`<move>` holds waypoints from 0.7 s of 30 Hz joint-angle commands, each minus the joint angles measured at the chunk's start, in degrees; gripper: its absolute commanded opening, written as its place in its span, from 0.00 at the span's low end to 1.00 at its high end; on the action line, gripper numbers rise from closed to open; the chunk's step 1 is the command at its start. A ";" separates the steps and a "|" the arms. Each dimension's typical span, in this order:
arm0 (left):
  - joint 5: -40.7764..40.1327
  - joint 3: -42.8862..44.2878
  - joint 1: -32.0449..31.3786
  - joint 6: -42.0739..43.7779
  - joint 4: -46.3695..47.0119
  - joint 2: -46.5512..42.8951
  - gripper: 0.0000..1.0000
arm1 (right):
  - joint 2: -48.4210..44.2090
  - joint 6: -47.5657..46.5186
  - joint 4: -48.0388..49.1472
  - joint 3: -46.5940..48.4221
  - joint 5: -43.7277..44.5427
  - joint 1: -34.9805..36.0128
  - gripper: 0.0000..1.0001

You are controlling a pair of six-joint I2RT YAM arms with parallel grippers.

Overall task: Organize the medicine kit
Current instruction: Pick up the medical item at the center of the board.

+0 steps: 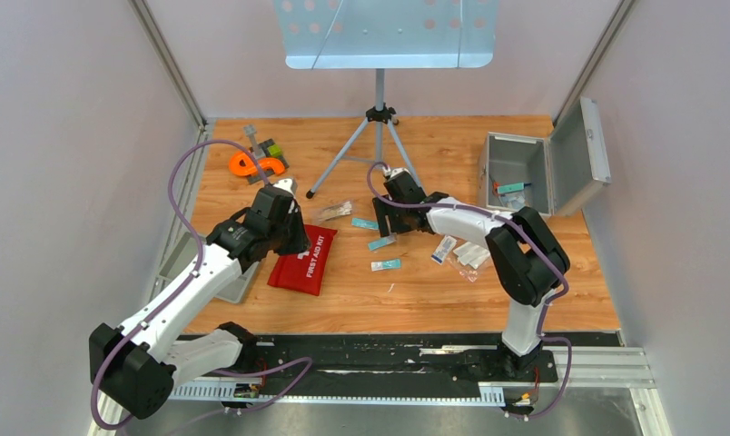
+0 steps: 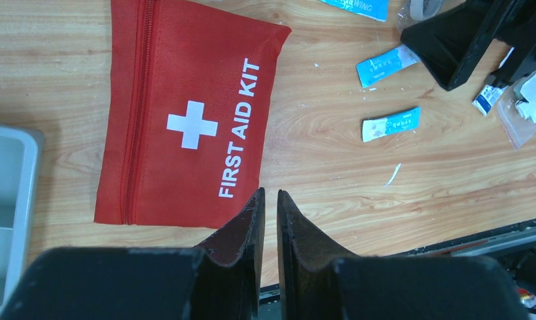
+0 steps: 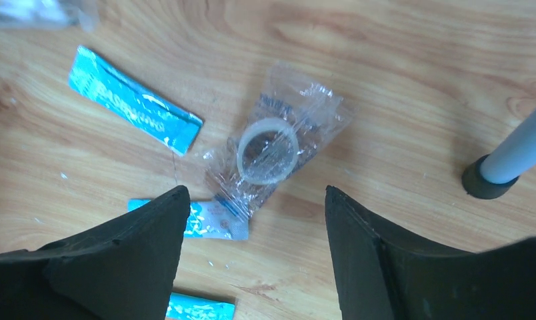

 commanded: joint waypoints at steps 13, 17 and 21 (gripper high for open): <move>-0.08 1.22 0.32 0.20 0.47 -1.05 0.20 | 6.70 7.19 -3.00 9.06 2.14 -0.58 0.58; -0.20 1.06 0.32 0.18 0.58 -1.01 0.20 | 5.64 7.14 -3.31 8.53 2.81 -0.58 0.42; 0.24 0.30 0.32 -0.23 1.41 -0.96 0.20 | 3.89 6.81 -3.52 7.57 3.56 -0.63 0.37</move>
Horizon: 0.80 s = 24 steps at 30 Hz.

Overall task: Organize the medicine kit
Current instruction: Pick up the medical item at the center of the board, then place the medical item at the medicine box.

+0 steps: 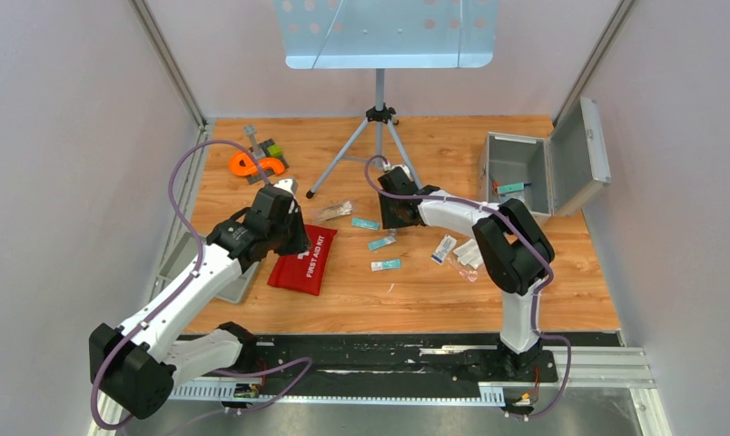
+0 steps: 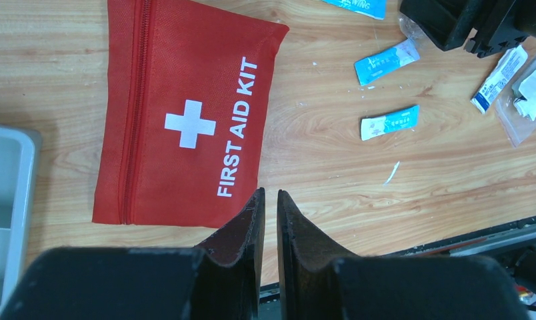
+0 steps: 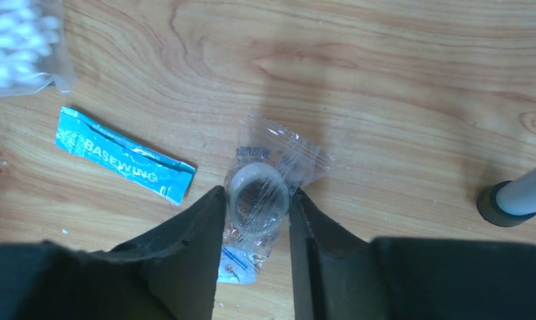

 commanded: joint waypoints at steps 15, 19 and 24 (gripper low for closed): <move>-0.52 0.24 0.27 -0.46 1.62 -0.96 0.20 | -22.74 -5.01 -5.29 -3.17 7.78 -4.38 0.20; -0.50 0.11 0.32 -0.76 1.79 -1.01 0.20 | -30.23 -6.79 -6.07 -4.90 9.67 -10.85 0.20; -0.48 -0.09 0.32 -1.00 2.28 -0.82 0.20 | -35.67 -7.53 -5.92 -5.90 6.33 -23.12 0.21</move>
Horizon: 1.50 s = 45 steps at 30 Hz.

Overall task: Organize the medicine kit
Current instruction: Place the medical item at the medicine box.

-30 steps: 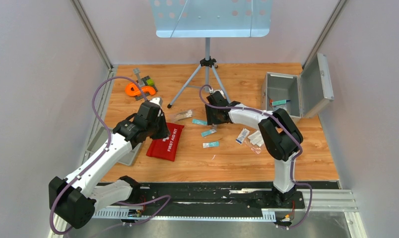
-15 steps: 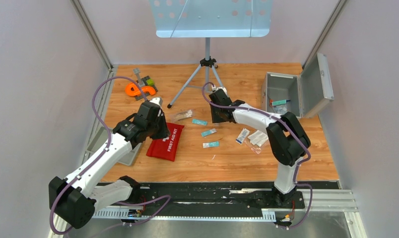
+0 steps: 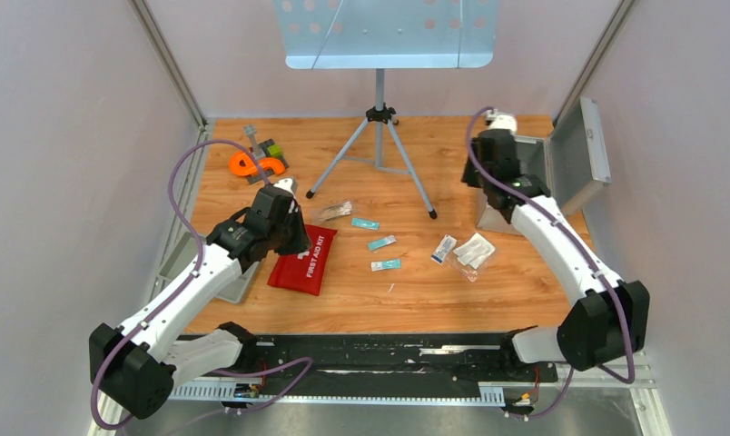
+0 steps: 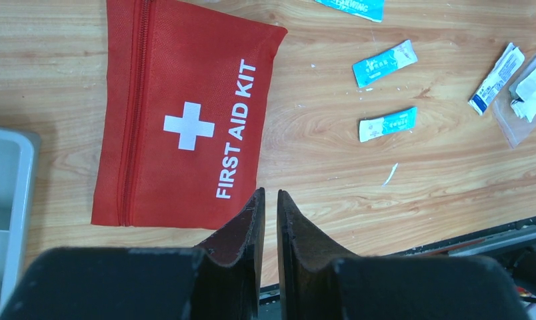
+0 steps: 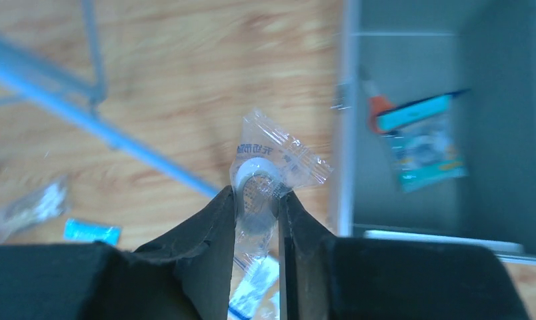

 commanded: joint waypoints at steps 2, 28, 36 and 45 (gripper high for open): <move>-0.44 0.03 0.32 -0.93 1.99 -0.63 0.20 | -3.06 -2.30 -0.37 -0.85 -1.03 -10.46 0.21; -2.61 0.24 0.36 -0.91 -0.23 -2.96 0.20 | 6.04 -2.73 3.75 1.59 -5.43 -27.52 0.70; -2.43 0.22 0.32 -0.99 0.02 -2.47 0.20 | 2.07 -2.92 3.71 1.30 -6.31 -27.52 0.71; -1.66 1.17 0.40 -0.99 0.02 -2.25 0.20 | -4.27 -2.91 3.40 1.24 -8.19 -27.39 0.70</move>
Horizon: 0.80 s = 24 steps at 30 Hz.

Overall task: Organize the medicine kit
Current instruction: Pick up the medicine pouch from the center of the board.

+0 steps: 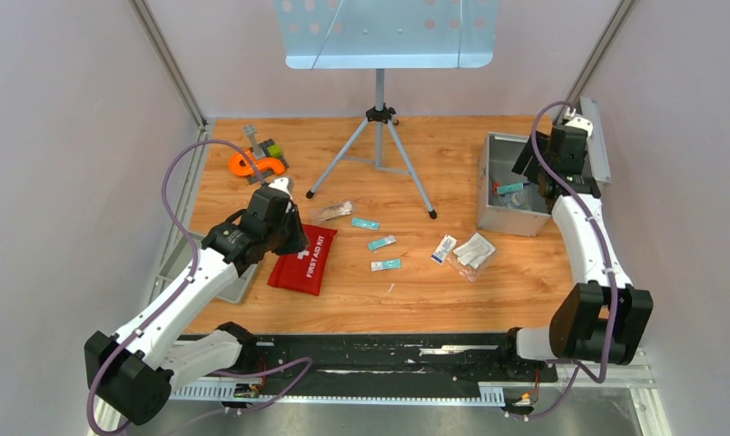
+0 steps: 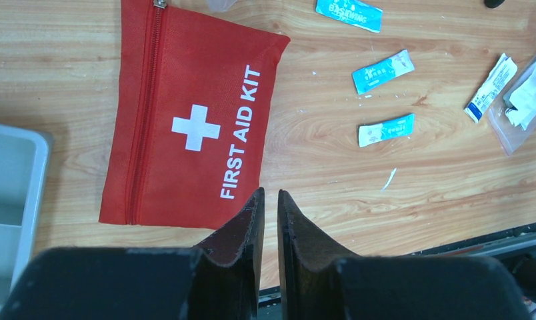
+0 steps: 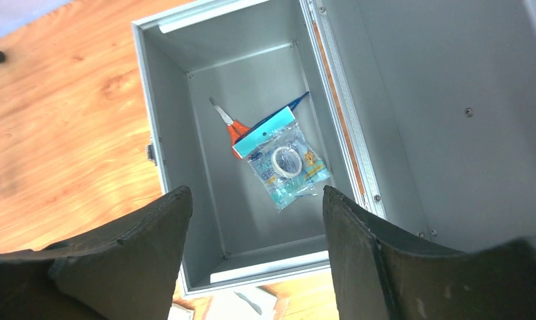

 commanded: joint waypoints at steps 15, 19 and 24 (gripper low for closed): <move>-0.10 11.10 9.29 3.10 -7.27 -0.50 0.22 | -7.48 21.18 12.71 -14.69 -20.11 38.12 0.65; -0.83 11.07 10.06 1.09 -7.84 -2.44 0.22 | -0.76 29.73 31.43 -21.63 -26.23 46.90 0.64; -1.83 6.58 10.15 -2.43 -6.76 -5.59 0.23 | 11.13 35.31 44.26 -21.00 -33.27 49.90 0.65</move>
